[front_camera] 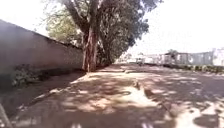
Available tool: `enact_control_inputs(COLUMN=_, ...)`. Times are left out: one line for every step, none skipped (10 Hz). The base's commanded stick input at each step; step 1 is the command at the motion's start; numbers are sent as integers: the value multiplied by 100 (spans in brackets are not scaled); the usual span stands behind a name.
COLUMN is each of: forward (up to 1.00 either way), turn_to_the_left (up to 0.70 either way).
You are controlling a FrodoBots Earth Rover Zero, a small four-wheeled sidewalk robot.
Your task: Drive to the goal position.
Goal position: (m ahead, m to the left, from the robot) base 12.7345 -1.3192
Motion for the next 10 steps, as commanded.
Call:
enact_control_inputs(forward=70, turn_to_the_left=0)
enact_control_inputs(forward=70, turn_to_the_left=0)
enact_control_inputs(forward=70, turn_to_the_left=0)
enact_control_inputs(forward=70, turn_to_the_left=0)
enact_control_inputs(forward=70, turn_to_the_left=0)
enact_control_inputs(forward=70, turn_to_the_left=0)
enact_control_inputs(forward=70, turn_to_the_left=0)
enact_control_inputs(forward=70, turn_to_the_left=0)
enact_control_inputs(forward=70, turn_to_the_left=0)
enact_control_inputs(forward=70, turn_to_the_left=0)
